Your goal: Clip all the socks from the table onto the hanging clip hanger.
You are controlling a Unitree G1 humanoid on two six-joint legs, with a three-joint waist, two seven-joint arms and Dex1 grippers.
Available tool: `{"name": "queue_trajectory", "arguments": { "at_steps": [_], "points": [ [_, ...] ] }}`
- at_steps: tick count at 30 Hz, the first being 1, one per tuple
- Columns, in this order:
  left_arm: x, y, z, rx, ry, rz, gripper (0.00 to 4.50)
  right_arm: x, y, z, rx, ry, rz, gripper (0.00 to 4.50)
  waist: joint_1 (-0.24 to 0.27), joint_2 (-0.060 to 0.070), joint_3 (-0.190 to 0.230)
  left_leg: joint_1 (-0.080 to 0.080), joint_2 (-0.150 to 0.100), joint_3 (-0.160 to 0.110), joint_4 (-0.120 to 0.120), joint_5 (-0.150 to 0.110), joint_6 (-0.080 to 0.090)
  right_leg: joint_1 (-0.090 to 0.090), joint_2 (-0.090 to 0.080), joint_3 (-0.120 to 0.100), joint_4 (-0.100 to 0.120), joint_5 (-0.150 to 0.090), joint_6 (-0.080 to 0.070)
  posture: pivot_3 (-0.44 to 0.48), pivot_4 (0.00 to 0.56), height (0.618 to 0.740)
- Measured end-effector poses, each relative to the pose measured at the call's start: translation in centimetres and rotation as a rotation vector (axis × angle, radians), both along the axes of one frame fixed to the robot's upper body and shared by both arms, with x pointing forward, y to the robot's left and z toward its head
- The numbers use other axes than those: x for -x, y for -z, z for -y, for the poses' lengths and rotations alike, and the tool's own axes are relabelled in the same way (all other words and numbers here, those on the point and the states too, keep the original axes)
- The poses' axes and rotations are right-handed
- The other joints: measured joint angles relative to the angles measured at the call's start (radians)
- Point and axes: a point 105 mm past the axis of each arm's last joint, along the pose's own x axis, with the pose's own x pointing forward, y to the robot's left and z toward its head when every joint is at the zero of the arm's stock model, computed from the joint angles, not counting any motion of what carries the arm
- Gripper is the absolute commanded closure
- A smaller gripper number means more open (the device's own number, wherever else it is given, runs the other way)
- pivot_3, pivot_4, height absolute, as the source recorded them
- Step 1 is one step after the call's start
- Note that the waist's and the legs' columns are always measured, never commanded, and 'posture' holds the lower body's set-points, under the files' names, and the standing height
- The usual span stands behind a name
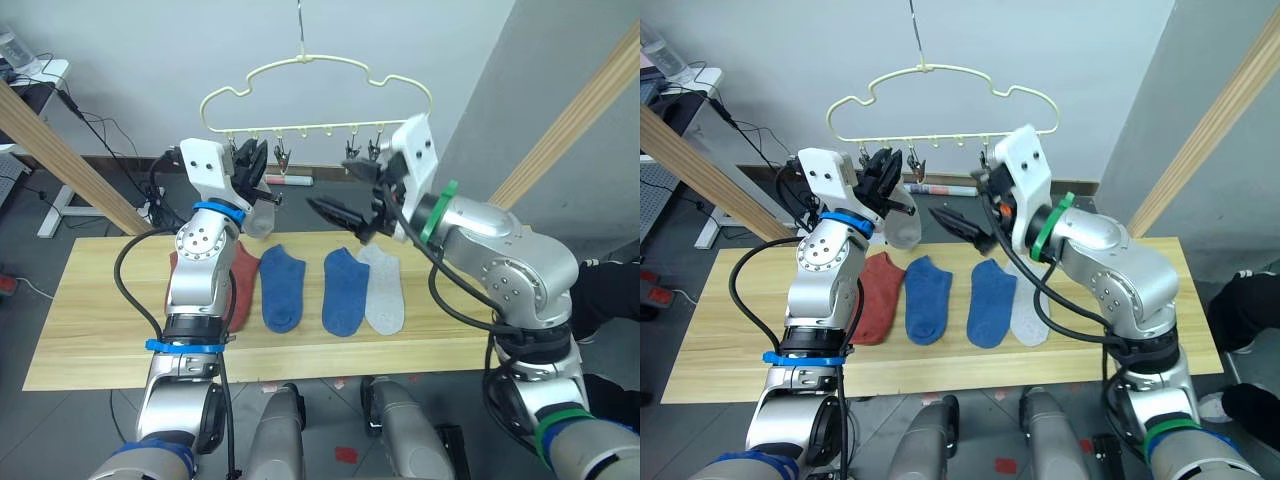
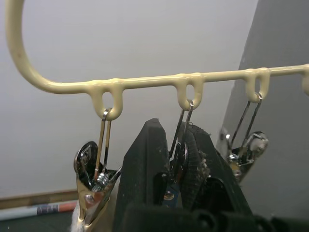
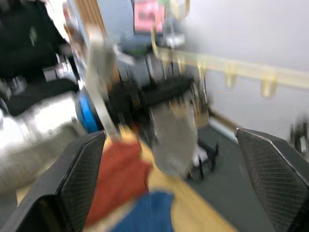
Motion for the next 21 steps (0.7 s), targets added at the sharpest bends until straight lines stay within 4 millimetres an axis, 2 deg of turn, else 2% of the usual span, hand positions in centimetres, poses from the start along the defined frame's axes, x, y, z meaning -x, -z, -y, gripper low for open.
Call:
{"name": "queue_trajectory", "arguments": {
  "at_steps": [4,7,9,12,14,17,21],
  "points": [
    [0.6,0.1,0.1,0.036,0.101,-0.13,4.27,-1.5,5.3,2.8,0.132,0.067,-0.117,0.0,-0.003,0.0,0.0,0.0,0.0,0.001,0.001,0.0,0.0,0.0,0.001,0.0,0.0,0.0,0.0,-0.067,0.318,0.74],
    [1.5,0.5,0.3,0.098,0.214,-0.293,4.27,-2.8,8.1,4.5,0.188,0.088,-0.166,0.0,-0.012,0.0,0.0,0.002,0.001,0.001,0.0,0.0,0.0,0.0,0.002,0.001,0.002,0.0,0.0,-0.058,0.32,0.74],
    [2.6,0.4,0.3,0.149,0.335,-0.449,4.27,-4.0,10.6,5.3,0.238,0.075,-0.226,0.0,-0.024,0.0,0.0,0.003,0.003,0.001,0.0,0.0,0.001,0.0,0.005,0.001,0.002,0.0,0.0,-0.051,0.321,0.74],
    [3.6,0.1,-0.2,0.198,0.401,-0.545,4.27,-5.1,14.0,6.0,0.323,0.058,-0.278,0.0,-0.034,0.0,0.0,0.006,0.003,0.002,-0.001,0.001,0.001,0.001,0.006,0.003,0.003,0.0,0.0,-0.04,0.326,0.74],
    [4.0,0.2,0.0,0.247,0.454,-0.6,4.27,-5.8,14.9,5.5,0.347,0.042,-0.277,0.0,-0.036,0.0,0.0,0.006,0.005,0.002,0.0,0.001,0.001,0.001,0.007,0.003,0.003,0.0,0.0,-0.035,0.328,0.74],
    [4.8,0.1,0.6,0.291,0.545,-0.674,4.27,-7.1,15.0,4.4,0.363,0.024,-0.232,0.0,-0.033,0.0,0.0,0.006,0.005,0.002,-0.001,0.001,0.001,0.001,0.007,0.003,0.003,0.0,0.0,-0.025,0.331,0.74],
    [5.7,0.0,0.6,0.324,0.597,-0.72,4.27,-8.3,15.5,4.6,0.432,0.035,-0.17,0.0,-0.025,0.0,0.0,0.006,0.003,0.003,-0.001,0.001,0.0,0.001,0.005,0.003,0.003,0.0,0.0,-0.018,0.333,0.74]
  ]
}}
